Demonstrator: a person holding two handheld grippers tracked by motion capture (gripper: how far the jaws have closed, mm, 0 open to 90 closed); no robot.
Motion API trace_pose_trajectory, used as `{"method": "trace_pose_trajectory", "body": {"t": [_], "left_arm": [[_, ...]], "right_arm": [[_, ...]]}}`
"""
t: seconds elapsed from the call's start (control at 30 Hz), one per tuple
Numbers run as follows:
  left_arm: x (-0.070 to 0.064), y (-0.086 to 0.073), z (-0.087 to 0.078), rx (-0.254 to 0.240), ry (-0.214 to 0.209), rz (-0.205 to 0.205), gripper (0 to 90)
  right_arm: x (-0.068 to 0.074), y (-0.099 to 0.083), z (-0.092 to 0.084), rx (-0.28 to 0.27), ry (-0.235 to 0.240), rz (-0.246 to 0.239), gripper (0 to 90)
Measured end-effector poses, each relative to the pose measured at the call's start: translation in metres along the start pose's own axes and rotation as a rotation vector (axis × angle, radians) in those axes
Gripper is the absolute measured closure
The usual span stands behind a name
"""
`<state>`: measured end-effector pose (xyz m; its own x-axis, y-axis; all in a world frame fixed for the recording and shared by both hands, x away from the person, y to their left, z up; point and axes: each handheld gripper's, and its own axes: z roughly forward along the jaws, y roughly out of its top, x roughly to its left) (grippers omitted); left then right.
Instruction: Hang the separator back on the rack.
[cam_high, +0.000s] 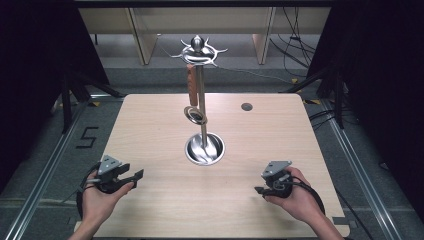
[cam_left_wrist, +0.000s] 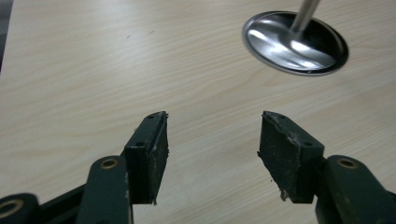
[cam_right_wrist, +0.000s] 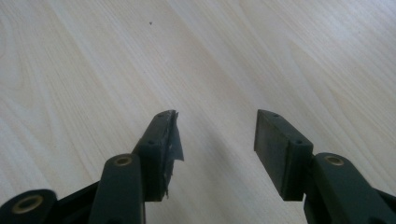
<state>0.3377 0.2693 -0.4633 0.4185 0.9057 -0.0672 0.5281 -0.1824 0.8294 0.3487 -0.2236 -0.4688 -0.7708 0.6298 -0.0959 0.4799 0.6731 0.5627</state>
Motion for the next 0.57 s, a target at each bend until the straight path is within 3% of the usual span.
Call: {"method": "trace_pose_trajectory", "body": {"t": [0.07, 0.13, 0.27, 0.33, 0.37, 0.43, 0.47, 0.5, 0.57], "left_arm": [[0.007, -0.006, -0.003, -0.017, -0.028, -0.087, 42.5], [0.01, -0.008, -0.005, -0.025, -0.026, -0.099, 42.6], [0.01, -0.007, -0.008, -0.024, 0.01, -0.112, 42.6], [0.012, -0.007, -0.007, -0.035, -0.002, -0.089, 42.6], [0.013, -0.007, -0.006, -0.053, -0.02, -0.1, 42.7], [0.013, -0.008, -0.007, -0.059, -0.013, -0.113, 42.9], [0.015, -0.008, -0.005, -0.067, -0.028, -0.088, 42.9], [0.014, -0.008, -0.005, -0.061, -0.031, -0.105, 42.8], [0.014, -0.008, -0.004, -0.057, -0.03, -0.093, 42.7]], "right_arm": [[0.0, 0.0, -0.001, -0.004, -0.005, -0.015, 49.4], [-0.001, 0.001, -0.003, 0.007, 0.005, -0.023, 49.3], [-0.001, 0.001, -0.003, 0.005, 0.011, -0.023, 49.2], [0.0, 0.0, -0.001, -0.011, 0.005, -0.024, 49.1], [0.0, 0.0, -0.001, -0.012, 0.004, -0.029, 49.1], [0.0, 0.001, -0.002, -0.005, 0.008, -0.025, 49.0], [0.0, 0.001, -0.002, 0.004, 0.014, -0.021, 49.0], [0.001, 0.001, -0.002, 0.004, 0.014, -0.018, 49.0], [0.001, 0.001, -0.002, 0.004, 0.013, -0.02, 48.8]]}}
